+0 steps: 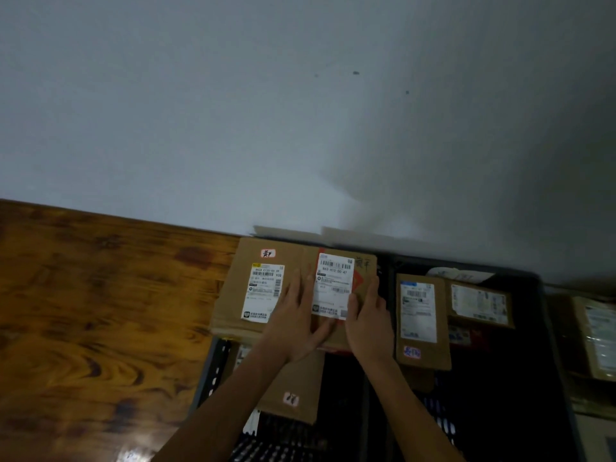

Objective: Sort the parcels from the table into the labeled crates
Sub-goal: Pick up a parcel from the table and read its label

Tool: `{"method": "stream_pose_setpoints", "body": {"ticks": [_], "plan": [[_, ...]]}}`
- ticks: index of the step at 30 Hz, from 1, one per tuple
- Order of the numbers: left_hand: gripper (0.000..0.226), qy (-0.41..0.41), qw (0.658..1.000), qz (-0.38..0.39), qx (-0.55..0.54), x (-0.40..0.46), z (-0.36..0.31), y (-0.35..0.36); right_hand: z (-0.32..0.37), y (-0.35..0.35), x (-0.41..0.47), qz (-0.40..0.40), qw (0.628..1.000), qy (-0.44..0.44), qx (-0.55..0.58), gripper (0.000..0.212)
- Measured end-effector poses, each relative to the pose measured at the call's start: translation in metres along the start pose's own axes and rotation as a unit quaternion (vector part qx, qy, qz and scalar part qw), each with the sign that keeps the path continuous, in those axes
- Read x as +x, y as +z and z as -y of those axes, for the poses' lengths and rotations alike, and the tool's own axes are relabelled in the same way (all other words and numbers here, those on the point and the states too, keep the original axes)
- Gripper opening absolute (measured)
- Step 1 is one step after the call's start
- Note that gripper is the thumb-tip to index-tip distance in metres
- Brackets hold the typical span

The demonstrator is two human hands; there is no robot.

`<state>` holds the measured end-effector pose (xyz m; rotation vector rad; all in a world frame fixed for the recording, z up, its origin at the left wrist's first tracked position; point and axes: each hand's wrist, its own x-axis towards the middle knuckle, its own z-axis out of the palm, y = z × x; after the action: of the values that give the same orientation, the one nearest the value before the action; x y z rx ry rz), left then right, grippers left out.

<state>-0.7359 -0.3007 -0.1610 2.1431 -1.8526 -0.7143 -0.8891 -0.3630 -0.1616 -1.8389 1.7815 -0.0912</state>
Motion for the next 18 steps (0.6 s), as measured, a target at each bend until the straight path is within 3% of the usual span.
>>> {"method": "stream_pose_setpoints", "body": {"ticks": [9,12,15,18], "plan": [[0.101,-0.002,0.994,0.048,0.100,0.003,0.010,0.011,0.003,0.020,-0.002,-0.035,0.995,0.016,-0.096,0.068],[0.112,-0.007,0.994,0.046,0.102,0.008,0.011,0.009,0.003,0.014,0.005,0.003,0.995,0.006,-0.099,0.070],[0.128,0.031,0.990,0.060,0.122,0.002,0.015,0.008,-0.003,0.006,0.000,0.051,0.992,-0.053,-0.103,0.082],[0.120,0.091,0.980,0.086,0.156,-0.004,0.027,0.013,-0.019,0.005,-0.021,0.109,0.975,-0.141,-0.133,0.108]]}}
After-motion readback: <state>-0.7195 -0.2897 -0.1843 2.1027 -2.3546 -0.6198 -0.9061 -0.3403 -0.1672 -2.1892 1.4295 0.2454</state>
